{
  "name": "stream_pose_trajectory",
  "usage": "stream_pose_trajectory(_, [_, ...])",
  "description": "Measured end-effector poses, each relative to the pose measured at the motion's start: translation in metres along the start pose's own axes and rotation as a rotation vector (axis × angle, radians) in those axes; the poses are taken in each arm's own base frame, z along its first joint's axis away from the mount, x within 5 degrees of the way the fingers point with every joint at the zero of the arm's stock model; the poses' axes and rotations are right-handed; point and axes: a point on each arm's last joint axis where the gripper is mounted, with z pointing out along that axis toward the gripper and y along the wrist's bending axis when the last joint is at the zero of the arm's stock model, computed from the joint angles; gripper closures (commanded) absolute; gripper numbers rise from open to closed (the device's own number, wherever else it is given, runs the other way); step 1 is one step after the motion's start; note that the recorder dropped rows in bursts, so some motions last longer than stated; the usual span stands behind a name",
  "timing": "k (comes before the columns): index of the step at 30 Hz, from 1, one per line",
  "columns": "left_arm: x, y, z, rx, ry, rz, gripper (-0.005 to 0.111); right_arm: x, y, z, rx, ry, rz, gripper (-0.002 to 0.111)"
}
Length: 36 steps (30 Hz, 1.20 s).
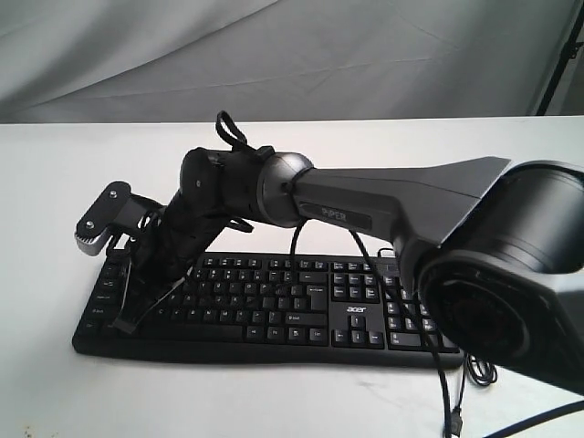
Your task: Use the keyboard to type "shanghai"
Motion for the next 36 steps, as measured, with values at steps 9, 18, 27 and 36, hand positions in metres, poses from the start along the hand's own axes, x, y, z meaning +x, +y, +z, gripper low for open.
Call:
stream_pose_trajectory(9, [0.000, 0.000, 0.000, 0.000, 0.000, 0.000, 0.107, -0.016, 0.002, -0.034, 0.035, -0.007, -0.058, 0.108])
stream_pose_trajectory(18, [0.000, 0.000, 0.000, 0.000, 0.000, 0.000, 0.107, 0.014, 0.001, -0.071, 0.086, 0.047, 0.030, 0.108])
stream_pose_trajectory(27, [0.000, 0.000, 0.000, 0.000, 0.000, 0.000, 0.107, 0.053, 0.006, -0.076, 0.130, 0.030, 0.109, 0.108])
stream_pose_trajectory(36, [0.000, 0.000, 0.000, 0.000, 0.000, 0.000, 0.107, 0.057, 0.004, -0.062, 0.120, 0.003, 0.123, 0.108])
